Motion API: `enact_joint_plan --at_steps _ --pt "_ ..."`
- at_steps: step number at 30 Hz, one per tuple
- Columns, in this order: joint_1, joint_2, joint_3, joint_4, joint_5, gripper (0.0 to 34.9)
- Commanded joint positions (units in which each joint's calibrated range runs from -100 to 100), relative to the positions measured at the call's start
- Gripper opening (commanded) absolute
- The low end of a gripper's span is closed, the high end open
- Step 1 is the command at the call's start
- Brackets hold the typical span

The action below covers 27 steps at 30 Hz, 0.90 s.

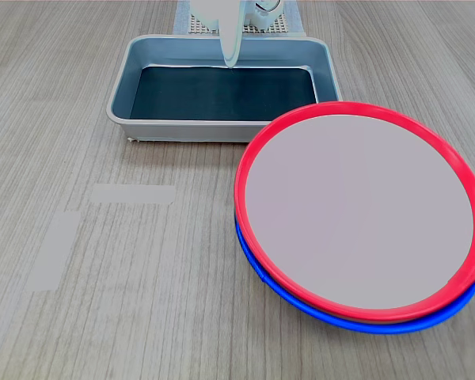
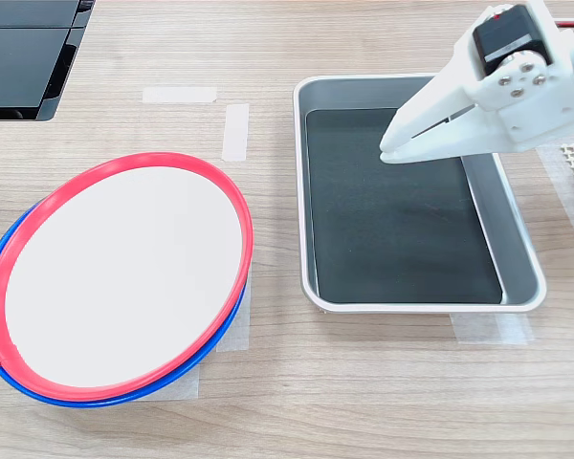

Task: Lift the stacked dish and set it down on the table.

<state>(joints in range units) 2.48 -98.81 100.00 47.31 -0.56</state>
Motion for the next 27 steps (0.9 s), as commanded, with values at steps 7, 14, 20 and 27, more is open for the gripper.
enact_joint_plan --at_steps 7,14,20,27 --pt "-0.3 -0.3 0.0 0.2 0.2 0.3" --pt "-0.4 -0.3 0.0 0.2 0.3 0.3" --pt "-2.2 4.5 -4.6 0.1 4.3 0.2" --pt "-3.4 35.7 -31.5 1.5 11.8 4.0"
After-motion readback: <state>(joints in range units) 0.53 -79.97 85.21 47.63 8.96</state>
